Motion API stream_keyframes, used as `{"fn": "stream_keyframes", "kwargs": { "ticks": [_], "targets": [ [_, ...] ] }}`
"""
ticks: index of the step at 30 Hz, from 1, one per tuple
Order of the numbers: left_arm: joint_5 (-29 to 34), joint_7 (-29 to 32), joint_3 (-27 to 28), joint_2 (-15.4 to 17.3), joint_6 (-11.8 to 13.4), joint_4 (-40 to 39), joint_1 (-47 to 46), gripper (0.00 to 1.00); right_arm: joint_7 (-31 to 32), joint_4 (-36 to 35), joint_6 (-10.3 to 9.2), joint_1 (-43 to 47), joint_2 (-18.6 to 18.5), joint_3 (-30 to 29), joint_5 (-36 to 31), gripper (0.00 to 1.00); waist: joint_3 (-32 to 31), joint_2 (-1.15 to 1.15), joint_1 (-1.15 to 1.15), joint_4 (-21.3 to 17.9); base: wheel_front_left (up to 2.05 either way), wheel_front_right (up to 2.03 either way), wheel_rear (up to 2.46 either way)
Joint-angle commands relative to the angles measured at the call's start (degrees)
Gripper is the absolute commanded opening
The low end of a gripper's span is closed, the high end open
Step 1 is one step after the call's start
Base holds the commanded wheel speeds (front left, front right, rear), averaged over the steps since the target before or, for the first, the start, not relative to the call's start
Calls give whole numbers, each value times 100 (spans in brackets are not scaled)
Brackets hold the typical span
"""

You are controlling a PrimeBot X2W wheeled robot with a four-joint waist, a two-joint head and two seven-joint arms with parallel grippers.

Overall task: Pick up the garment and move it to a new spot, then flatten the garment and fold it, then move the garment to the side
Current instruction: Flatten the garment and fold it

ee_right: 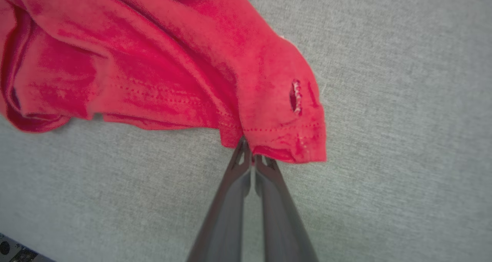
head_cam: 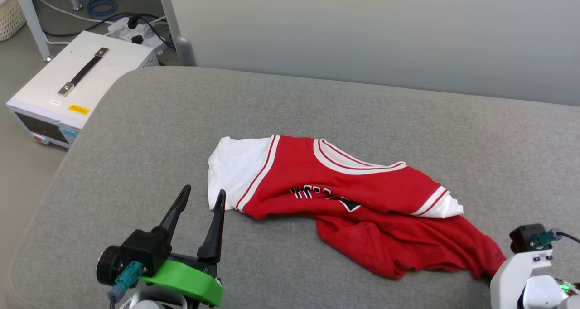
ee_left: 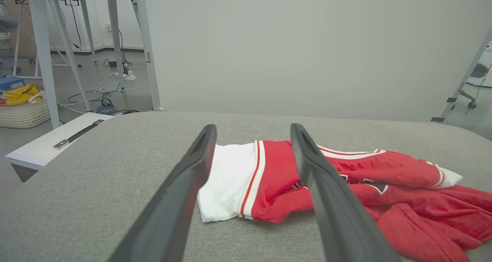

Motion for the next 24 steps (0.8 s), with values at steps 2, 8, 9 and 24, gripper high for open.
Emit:
{"fn": "stream_keyframes", "kwargs": {
  "ticks": [2, 8, 9, 24],
  "targets": [
    [64, -32, 54, -49, -44, 19, 102, 100, 382, -330, -5, 270, -5, 117, 337, 0, -112, 0, 0, -28, 0, 0, 0],
    [88, -32, 119, -103, -69, 46, 182, 100, 1545, -1437, -5, 867, 141, 468, 1166, 0, -193, 0, 0, -11, 0, 0, 0],
    [92, -32, 128, -112, -73, 50, 190, 100, 1664, -1578, -5, 926, 166, 504, 1231, 0, -199, 0, 0, -8, 0, 0, 0],
    [177, -33, 211, -217, -133, 168, 272, 100, 2001, -2604, -5, 1036, 325, -106, 1193, 100, -340, 0, 0, 19, 0, 0, 0]
  ]
}}
